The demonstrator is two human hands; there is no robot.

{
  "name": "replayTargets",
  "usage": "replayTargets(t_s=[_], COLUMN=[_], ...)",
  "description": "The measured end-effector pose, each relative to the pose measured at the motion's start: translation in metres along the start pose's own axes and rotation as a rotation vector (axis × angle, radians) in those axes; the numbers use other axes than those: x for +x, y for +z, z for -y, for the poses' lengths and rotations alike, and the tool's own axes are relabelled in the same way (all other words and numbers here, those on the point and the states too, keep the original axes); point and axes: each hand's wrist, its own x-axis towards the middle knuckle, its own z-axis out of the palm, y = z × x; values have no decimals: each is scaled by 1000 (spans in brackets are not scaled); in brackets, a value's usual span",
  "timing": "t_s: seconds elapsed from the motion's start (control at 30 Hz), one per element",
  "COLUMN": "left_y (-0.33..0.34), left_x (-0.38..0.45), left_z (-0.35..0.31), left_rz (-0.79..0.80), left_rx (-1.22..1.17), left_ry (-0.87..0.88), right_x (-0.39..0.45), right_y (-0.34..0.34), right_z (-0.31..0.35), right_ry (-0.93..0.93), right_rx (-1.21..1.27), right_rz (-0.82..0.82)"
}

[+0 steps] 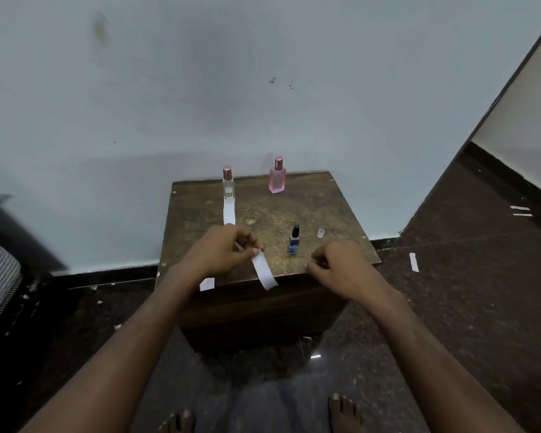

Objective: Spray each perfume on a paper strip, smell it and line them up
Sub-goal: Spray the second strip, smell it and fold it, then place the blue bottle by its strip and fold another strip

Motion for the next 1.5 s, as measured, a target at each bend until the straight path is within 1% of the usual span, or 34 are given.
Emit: replayTargets(t_s=[0.13,0.2,0.23,0.37,0.5,0.73,0.87,0.93,1.0,1.1,1.13,1.23,1.27,1.37,1.5], left_y=[7,11,13,16,19,21,26,27,29,26,24,19,20,29,37], left_x=[23,30,32,39,45,56,66,69,71,73,73,63,58,48,44], left_z=[0,3,5,8,9,12,10,8,7,2,0,-3,-4,-7,-15], left_rz=[-125,-155,-166,-226,-251,-249,-249,-261,-280,-312,-308,-244,-224,-192,-256], left_rx=[79,110,120,156,175,174,205,225,242,254,228,37,23,136,166], left_ry=[-42,-56,-65,-87,-83,-69,-55,-50,-38,-7,19,162,201,253,227], right_x=[10,16,20,30,44,66,74,76,75,71,70,67,65,59,48], right_y=[1,1,2,9,13,25,26,21,13,4,2,0,0,-2,-2], right_z=[-9,-13,-15,-14,-13,-15,-19,-20,-20,-16,-14,-8,-6,3,10], right_ry=[50,63,58,28,16,3,20,23,20,27,24,7,2,-5,-36], right_rx=[81,135,136,73,39,66,18,5,76,296,353,468,515,642,690], right_rz=[-196,-302,-330,-325,-329,-215,-216,-253,-333,-439,-459,-508,-531,-588,-579])
